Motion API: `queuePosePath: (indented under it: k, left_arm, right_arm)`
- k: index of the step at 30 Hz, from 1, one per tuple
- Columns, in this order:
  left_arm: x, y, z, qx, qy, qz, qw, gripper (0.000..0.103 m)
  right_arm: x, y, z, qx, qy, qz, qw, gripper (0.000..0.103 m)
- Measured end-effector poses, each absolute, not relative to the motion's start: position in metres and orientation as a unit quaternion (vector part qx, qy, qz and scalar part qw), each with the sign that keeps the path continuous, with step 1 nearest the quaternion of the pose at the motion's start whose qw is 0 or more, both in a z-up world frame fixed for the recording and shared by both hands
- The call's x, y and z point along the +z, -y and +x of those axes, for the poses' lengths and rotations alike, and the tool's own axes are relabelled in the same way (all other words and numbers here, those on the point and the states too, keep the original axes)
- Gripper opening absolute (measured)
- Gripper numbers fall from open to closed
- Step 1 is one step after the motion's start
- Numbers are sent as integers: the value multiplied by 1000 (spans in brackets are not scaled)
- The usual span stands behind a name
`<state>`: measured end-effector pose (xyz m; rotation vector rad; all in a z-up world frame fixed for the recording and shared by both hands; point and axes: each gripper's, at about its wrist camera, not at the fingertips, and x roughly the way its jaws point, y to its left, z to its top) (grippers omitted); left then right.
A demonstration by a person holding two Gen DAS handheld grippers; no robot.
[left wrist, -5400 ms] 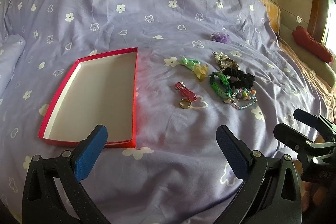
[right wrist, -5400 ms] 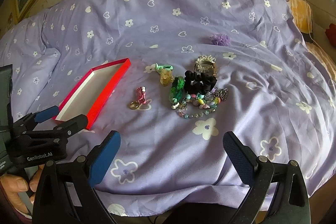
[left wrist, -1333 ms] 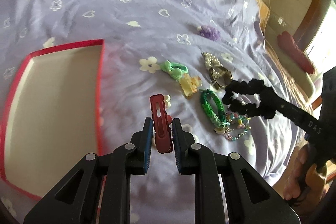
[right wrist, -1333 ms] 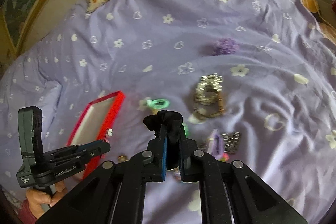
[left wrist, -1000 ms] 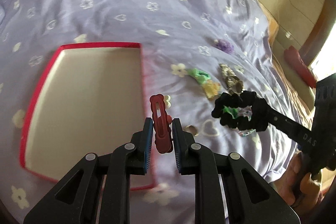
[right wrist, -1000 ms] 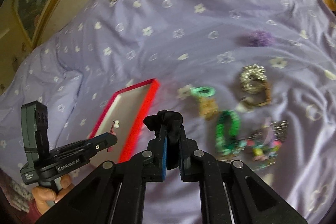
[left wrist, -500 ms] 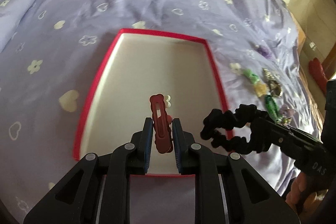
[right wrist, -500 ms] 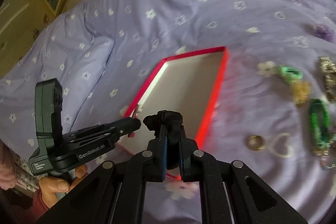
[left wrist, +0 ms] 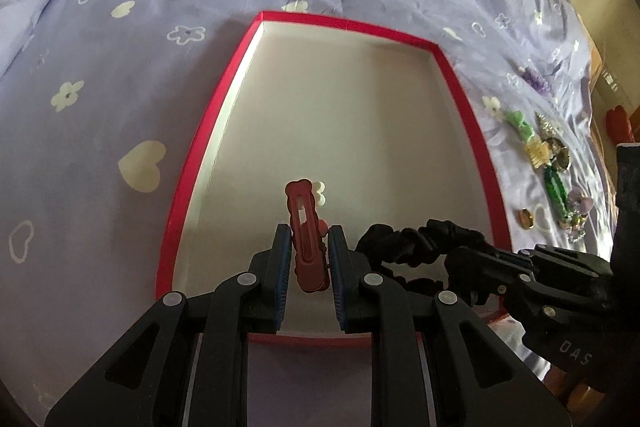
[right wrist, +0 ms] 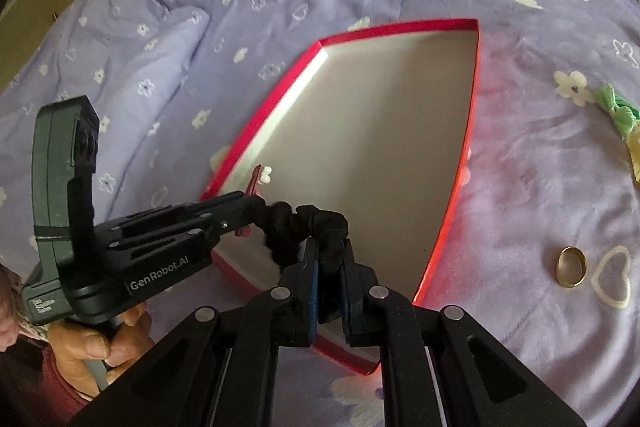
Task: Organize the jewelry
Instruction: 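Carry both items into the red box and open both tools to release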
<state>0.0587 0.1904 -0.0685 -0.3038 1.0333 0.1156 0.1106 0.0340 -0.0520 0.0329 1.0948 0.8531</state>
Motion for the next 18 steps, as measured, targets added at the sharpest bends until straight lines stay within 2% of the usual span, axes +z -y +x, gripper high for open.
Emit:
queuePosePath:
  k: [2,12,14,16,18]
  left_arm:
    - [-73,-191,60,55,-497,-146,853,17]
    - [-79,-192,60,58,-507,-143,848,17]
    - [-79,-191,60,59,-509,-140,847,17]
    - [-77,-191,60,61,-509,-138,847,18]
    - [-74,-191,58,64,-507,-137,848,25]
  right_arm:
    - [-53,-34,111,395,-508,9,765,13]
    - [-54,-44,107,400,-504,-20,765,16]
    - [-52,-43,106,401,-501,-23,766,21]
    - [-51,-44,105,400,-496,-29,770,26]
    - [-49,-43,104,399,-492,-31,773,28]
